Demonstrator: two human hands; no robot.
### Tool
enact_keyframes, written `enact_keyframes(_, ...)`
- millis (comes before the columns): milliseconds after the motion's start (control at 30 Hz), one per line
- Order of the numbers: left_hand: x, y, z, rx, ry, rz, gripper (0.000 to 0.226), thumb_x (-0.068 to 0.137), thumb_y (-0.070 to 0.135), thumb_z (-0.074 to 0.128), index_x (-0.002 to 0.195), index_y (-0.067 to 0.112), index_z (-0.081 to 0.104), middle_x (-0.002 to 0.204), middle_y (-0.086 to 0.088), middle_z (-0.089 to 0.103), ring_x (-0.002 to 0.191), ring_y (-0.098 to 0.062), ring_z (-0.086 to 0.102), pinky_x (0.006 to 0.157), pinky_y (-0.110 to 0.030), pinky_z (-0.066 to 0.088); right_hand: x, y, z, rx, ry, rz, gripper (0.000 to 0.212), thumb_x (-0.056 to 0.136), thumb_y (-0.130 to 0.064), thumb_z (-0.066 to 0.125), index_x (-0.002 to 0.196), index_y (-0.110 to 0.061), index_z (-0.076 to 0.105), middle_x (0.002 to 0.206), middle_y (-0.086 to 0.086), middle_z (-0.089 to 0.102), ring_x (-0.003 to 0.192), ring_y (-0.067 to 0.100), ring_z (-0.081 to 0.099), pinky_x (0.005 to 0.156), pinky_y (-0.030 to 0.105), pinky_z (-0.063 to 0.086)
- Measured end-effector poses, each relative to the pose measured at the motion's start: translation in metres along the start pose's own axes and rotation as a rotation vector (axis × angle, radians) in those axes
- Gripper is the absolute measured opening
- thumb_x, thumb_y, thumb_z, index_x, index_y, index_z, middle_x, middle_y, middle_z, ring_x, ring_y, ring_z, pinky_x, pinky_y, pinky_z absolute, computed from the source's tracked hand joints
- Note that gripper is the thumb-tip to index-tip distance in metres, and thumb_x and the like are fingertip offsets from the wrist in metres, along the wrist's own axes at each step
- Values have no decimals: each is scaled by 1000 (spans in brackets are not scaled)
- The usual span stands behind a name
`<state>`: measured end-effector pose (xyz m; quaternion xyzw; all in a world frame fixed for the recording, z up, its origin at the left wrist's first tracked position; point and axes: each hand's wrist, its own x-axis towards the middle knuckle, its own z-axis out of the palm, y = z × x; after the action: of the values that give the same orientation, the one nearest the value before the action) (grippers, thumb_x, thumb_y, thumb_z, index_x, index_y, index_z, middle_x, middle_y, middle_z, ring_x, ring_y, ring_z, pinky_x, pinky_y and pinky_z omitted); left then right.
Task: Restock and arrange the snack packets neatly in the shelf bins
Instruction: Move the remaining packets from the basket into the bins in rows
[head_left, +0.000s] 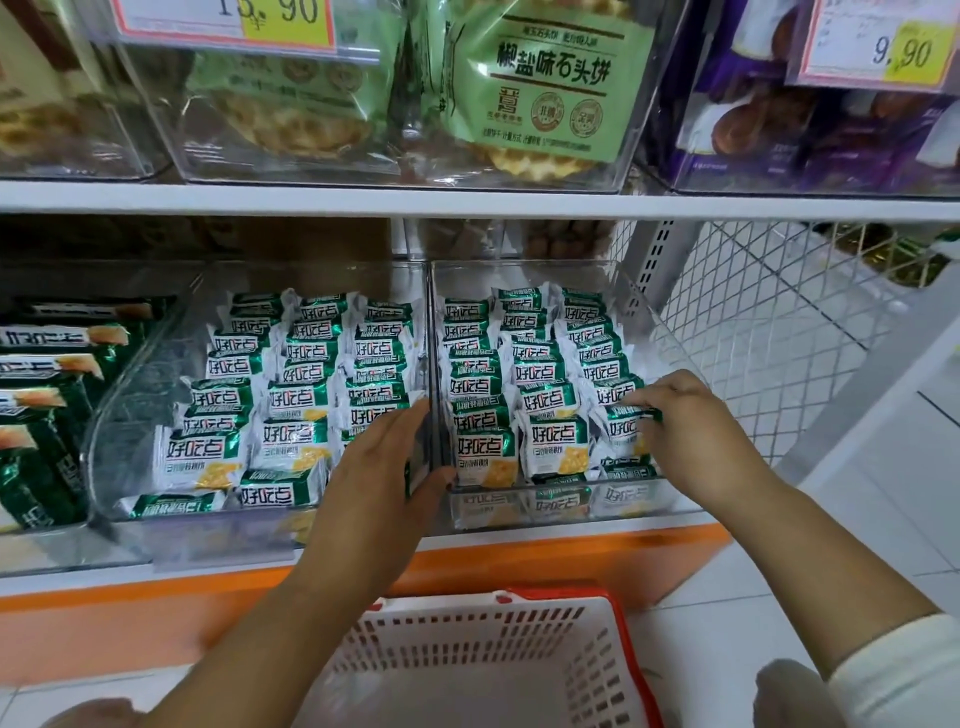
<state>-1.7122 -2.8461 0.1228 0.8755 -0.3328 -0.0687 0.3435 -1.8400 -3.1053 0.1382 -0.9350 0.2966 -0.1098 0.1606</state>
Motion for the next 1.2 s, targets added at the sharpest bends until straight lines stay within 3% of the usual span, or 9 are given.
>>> enact_keyframes(100,0,0,1,-4,5,5,66,97,37,57,154,34,24,150,8,38,134,-15,39,108,-35,38,3,1,-1,-39,-56,10,32,95,-7,54,124,-16,64,125,6,51,95,21,57,80,20,39)
enact_keyframes(200,0,-1,1,-10,5,3,66,97,37,57,154,34,24,150,8,39,135,-16,39,108,-36,38,4,1,6,-104,-84,-9,35,95,-6,54,128,-15,62,127,9,51,117,24,50,88,17,33)
enact_keyframes(367,0,-1,1,-16,5,-3,66,96,37,58,153,34,25,151,6,40,137,-16,38,110,-37,38,1,2,7,-26,84,-56,42,87,-4,65,127,-13,61,125,9,48,120,28,46,95,23,34)
enact_keyframes(500,1,-2,1,-14,-2,-10,66,97,38,57,154,36,22,154,7,36,139,-16,35,111,-37,36,1,-2,4,-6,-96,-60,60,97,-25,56,151,-23,29,160,-4,15,148,20,10,117,30,14)
enact_keyframes(567,0,-2,1,-16,-6,-15,67,97,38,56,154,36,22,155,8,35,140,-16,34,112,-37,35,1,-3,8,-23,-199,-29,63,100,-33,47,154,-25,16,162,-7,2,149,16,2,119,31,10)
enact_keyframes(767,0,0,1,-22,-2,-17,67,97,38,57,154,36,22,155,9,34,141,-15,33,112,-36,33,2,-6,12,-65,-229,40,56,103,-33,39,154,-22,19,162,-1,9,147,22,15,115,29,19)
enact_keyframes(933,0,0,1,-16,-1,-11,67,97,38,57,154,36,22,155,10,33,140,-15,34,111,-35,33,-2,-24,9,-239,-75,-110,53,102,-43,30,153,-35,17,162,-7,7,149,21,-12,120,37,-6)
enact_keyframes(1067,-1,-1,2,-19,0,-8,67,97,38,56,154,37,21,155,10,33,139,-14,35,110,-35,35,-2,-34,15,-102,-253,-184,70,92,-61,45,150,-48,8,159,-20,-6,145,9,-24,117,37,-14)
enact_keyframes(1200,0,-2,2,-15,5,9,67,97,39,56,154,38,20,153,11,34,137,-11,36,107,-29,35,3,-33,20,-13,-243,-165,82,84,-55,63,149,-48,13,160,-19,-4,146,7,-18,117,40,-10)
